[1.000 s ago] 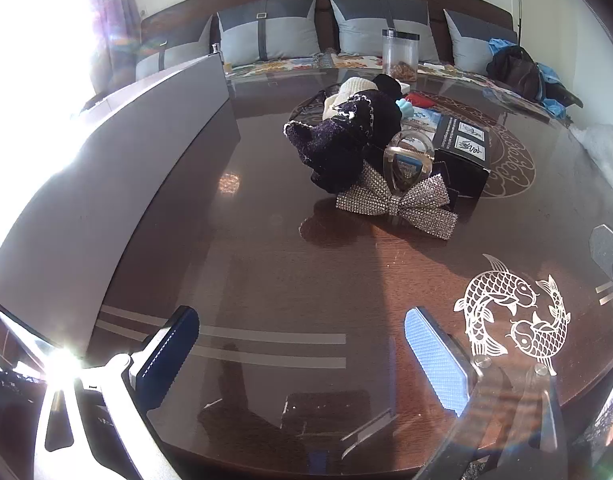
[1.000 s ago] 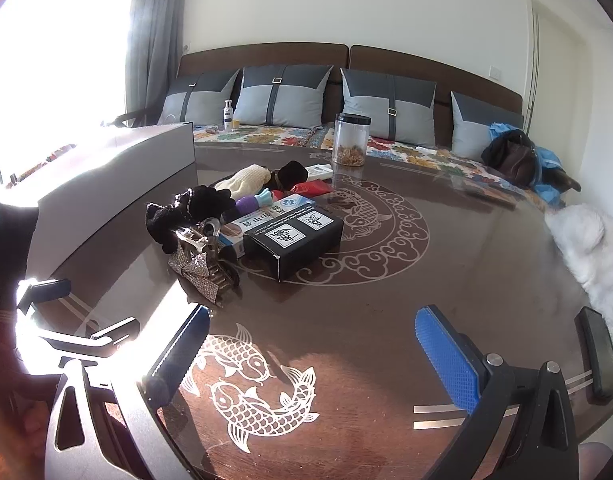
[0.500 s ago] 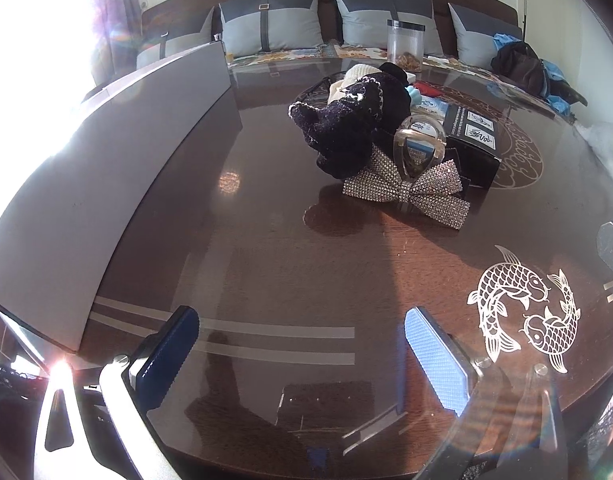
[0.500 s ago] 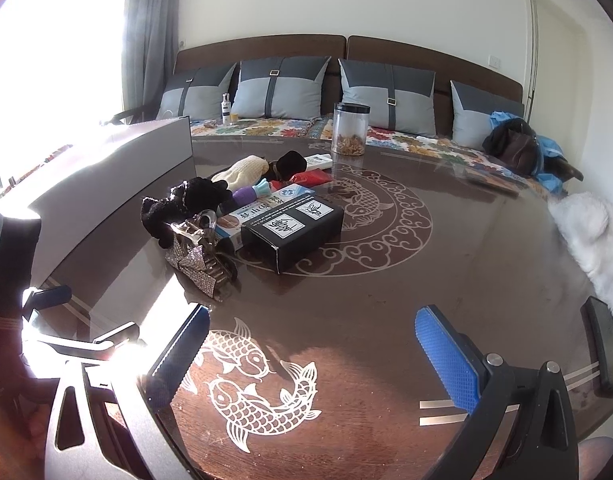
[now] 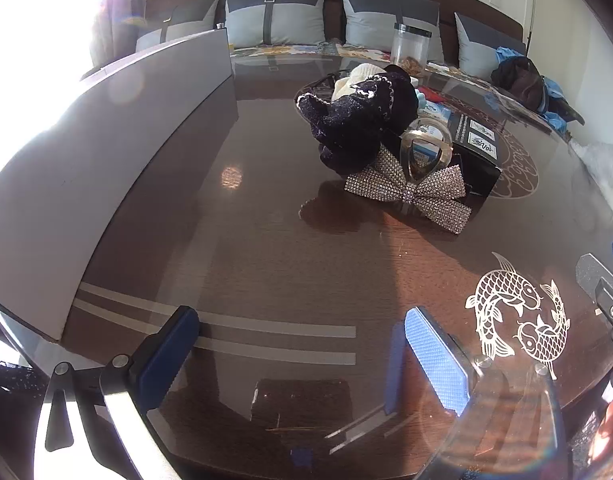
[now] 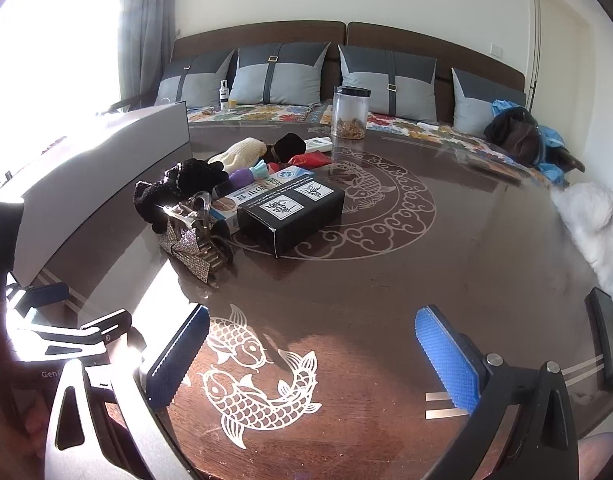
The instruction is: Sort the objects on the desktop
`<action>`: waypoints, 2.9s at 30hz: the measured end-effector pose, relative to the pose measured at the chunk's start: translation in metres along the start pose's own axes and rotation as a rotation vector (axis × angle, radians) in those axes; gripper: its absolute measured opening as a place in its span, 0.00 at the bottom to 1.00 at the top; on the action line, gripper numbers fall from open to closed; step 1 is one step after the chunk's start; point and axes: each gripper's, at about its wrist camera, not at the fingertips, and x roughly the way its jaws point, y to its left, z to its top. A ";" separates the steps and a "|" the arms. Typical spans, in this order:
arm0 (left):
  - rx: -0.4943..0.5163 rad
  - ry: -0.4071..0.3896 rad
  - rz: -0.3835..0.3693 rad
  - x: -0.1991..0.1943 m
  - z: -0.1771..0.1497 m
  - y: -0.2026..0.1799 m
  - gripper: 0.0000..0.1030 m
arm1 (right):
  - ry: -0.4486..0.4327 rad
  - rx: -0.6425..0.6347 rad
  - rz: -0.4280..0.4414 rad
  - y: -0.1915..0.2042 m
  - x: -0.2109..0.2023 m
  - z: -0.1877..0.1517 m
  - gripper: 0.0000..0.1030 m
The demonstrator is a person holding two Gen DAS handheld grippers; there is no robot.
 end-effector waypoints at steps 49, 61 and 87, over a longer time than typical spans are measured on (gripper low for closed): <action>0.047 0.031 -0.040 0.002 -0.001 0.002 1.00 | 0.190 0.042 0.006 -0.008 0.036 -0.018 1.00; 0.066 0.043 -0.051 0.003 -0.002 0.002 1.00 | 0.217 0.017 0.039 -0.001 0.040 -0.022 1.00; 0.113 0.090 -0.082 0.001 0.000 0.011 1.00 | 0.314 -0.280 0.344 0.064 0.109 0.039 1.00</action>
